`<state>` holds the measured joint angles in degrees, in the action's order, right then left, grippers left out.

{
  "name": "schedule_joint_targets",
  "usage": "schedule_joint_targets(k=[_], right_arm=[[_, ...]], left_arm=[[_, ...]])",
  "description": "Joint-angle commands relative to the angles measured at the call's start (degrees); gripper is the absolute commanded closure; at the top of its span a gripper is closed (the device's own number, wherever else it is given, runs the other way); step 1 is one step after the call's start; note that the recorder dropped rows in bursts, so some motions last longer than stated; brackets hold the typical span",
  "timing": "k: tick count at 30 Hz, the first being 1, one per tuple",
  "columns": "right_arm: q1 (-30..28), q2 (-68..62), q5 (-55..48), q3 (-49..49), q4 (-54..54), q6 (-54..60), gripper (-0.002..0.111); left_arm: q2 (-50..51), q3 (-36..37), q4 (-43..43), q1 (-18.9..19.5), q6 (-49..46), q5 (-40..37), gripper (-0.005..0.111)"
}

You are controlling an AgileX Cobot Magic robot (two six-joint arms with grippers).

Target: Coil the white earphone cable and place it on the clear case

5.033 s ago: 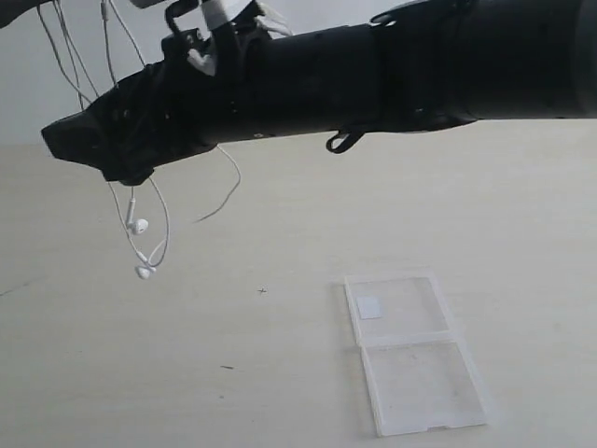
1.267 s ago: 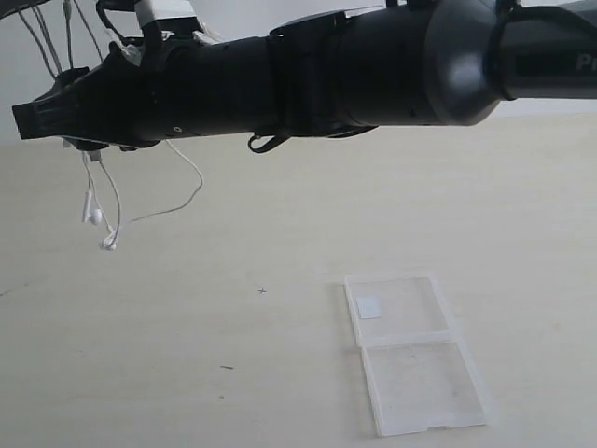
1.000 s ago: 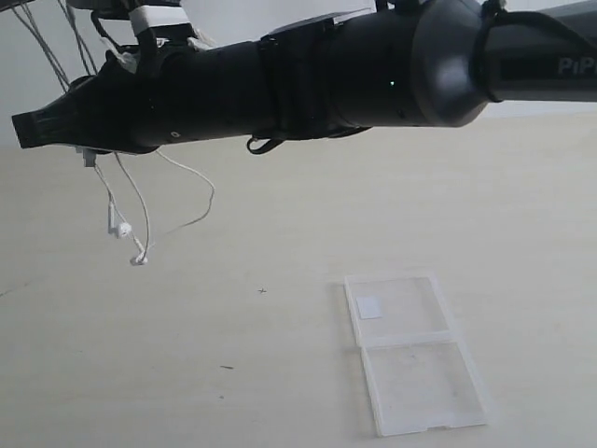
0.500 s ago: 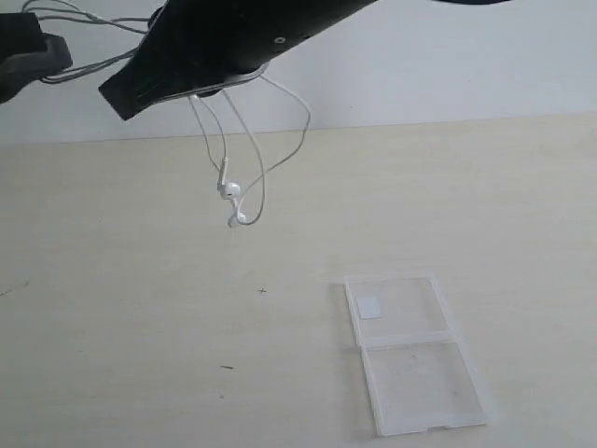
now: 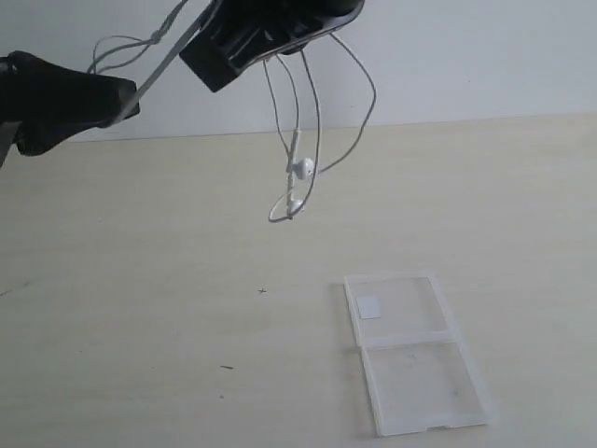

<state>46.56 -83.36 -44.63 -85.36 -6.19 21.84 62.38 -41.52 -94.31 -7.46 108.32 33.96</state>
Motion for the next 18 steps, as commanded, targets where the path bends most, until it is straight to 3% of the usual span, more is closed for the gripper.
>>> schedule_joint_targets(k=[1, 5, 12, 18], right_arm=[[-0.6, 1.5, 1.3, -0.2, 3.6, 0.1, 0.108], [-0.6, 1.4, -0.4, -0.2, 3.6, 0.0, 0.108], [-0.6, -1.7, -1.1, -0.2, 0.6, -1.1, 0.108], [-0.6, -6.3, -1.1, -0.2, 1.9, -1.1, 0.108]], left_arm=[[0.3, 1.8, -5.5, 0.7, -1.3, -1.3, 0.106], [0.3, 2.2, -5.5, 0.7, -1.3, -0.7, 0.096], [0.3, 2.2, -1.6, 0.7, -1.4, 2.7, 0.054], [0.3, 2.2, -1.1, 0.7, -1.4, 5.2, 0.05]])
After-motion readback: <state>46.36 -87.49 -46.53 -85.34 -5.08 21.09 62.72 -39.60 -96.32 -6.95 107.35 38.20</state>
